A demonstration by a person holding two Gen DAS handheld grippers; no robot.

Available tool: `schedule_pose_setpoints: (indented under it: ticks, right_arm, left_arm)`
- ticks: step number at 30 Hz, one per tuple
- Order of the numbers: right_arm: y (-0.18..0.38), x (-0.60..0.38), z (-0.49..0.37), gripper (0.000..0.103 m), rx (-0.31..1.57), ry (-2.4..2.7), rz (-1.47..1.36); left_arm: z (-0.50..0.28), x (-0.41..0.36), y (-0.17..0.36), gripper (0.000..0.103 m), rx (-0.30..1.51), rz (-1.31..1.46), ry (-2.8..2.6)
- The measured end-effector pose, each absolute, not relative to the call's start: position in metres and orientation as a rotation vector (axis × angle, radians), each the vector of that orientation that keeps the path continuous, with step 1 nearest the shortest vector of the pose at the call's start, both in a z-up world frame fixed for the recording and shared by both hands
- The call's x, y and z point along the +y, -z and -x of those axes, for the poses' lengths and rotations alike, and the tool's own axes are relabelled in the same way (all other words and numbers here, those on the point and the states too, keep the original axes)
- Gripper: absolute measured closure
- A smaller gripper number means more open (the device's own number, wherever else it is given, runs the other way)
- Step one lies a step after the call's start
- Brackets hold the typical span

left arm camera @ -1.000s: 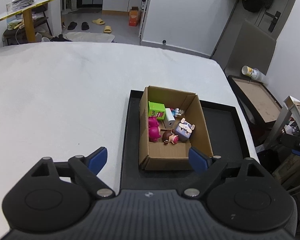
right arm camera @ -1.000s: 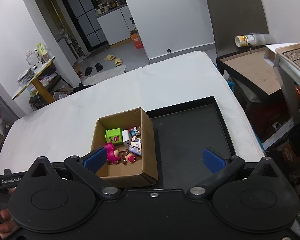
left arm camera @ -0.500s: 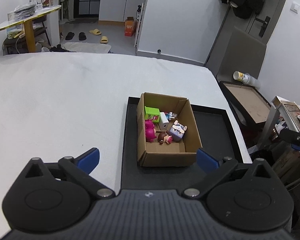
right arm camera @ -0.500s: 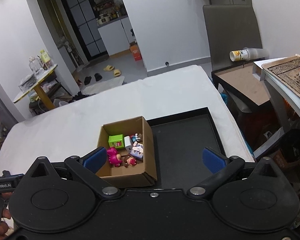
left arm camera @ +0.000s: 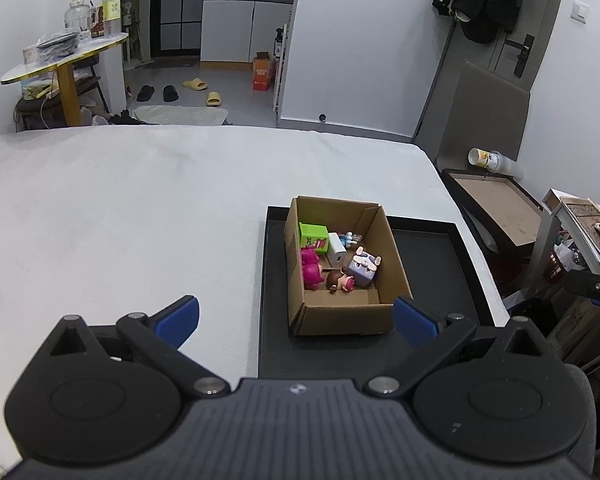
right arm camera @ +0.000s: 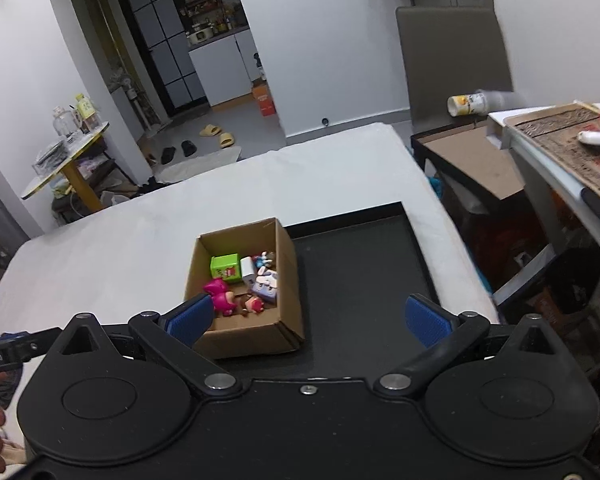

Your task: Organize rigid objects

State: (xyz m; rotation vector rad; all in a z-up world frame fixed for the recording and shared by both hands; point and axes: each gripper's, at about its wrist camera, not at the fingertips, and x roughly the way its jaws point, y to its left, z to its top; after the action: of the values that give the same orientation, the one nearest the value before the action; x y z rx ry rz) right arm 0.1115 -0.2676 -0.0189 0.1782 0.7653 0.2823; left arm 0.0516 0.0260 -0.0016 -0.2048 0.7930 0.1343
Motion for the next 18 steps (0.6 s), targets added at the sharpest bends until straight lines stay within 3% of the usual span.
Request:
schedule_pose_setpoints:
  ticks: [18]
  right_arm:
    - [0.009, -0.269, -0.092, 0.0, 0.771, -0.298, -0.151]
  left_arm:
    - [-0.036, 0.018, -0.002, 0.001, 0.797, 0.184, -0.119]
